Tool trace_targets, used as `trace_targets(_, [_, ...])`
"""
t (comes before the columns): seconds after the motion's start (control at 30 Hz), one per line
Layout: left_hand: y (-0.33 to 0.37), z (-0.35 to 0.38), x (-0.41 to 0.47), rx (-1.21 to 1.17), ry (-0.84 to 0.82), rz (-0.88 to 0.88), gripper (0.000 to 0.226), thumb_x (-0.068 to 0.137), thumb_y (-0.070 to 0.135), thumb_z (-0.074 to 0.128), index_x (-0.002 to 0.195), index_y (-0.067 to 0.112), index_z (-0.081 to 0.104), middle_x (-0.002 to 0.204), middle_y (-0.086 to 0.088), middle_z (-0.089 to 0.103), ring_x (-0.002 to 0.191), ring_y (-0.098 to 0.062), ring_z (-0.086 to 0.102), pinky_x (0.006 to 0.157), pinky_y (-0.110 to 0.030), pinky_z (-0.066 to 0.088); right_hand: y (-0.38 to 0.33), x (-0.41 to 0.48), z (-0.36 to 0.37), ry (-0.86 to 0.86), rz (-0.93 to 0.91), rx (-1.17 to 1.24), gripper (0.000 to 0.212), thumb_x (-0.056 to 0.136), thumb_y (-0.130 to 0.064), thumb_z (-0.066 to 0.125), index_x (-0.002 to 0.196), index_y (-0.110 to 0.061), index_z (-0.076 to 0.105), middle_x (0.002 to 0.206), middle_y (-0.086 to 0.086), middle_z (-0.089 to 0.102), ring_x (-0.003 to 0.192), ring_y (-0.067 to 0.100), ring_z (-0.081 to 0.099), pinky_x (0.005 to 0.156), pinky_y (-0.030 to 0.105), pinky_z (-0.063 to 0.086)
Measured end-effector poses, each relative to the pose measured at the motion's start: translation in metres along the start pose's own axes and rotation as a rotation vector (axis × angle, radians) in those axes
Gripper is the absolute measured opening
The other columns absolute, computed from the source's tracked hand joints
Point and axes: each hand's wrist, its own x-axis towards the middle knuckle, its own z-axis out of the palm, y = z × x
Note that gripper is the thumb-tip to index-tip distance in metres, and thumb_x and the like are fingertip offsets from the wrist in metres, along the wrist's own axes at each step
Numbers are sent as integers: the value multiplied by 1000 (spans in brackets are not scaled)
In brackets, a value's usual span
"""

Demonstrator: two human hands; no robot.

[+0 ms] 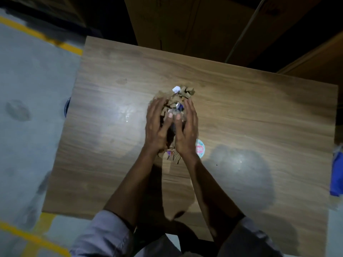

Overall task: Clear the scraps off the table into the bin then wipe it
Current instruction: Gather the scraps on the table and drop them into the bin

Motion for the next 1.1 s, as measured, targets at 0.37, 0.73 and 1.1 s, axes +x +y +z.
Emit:
trace_targets(0.37, [33,19,1,-619,132,-396,57,101,49,53,140,8,58,139,-10,63,134,-23,58,114,-46,45,-28,7,24,-36,248,396,51,107,-51,38,140,-20,62,142,-5,63,137,14,54,116,52,40])
trace_targets(0.73, [79,-4,-8,-691,24,-484,54,96,60,50,125,16,62,127,3,67,126,-14,60,112,-39,45,-76,-2,8,65,265,524,44,94,-44,64,129,-18,69,138,6,63,137,23,53,116,54,40])
trace_targets(1.1, [115,-27,-12,-816,227,-605,40,92,32,61,113,-2,66,120,-30,58,109,-37,64,89,-38,57,-129,-12,-10,103,338,588,20,94,-31,73,114,-25,74,122,-5,72,114,7,67,93,28,56])
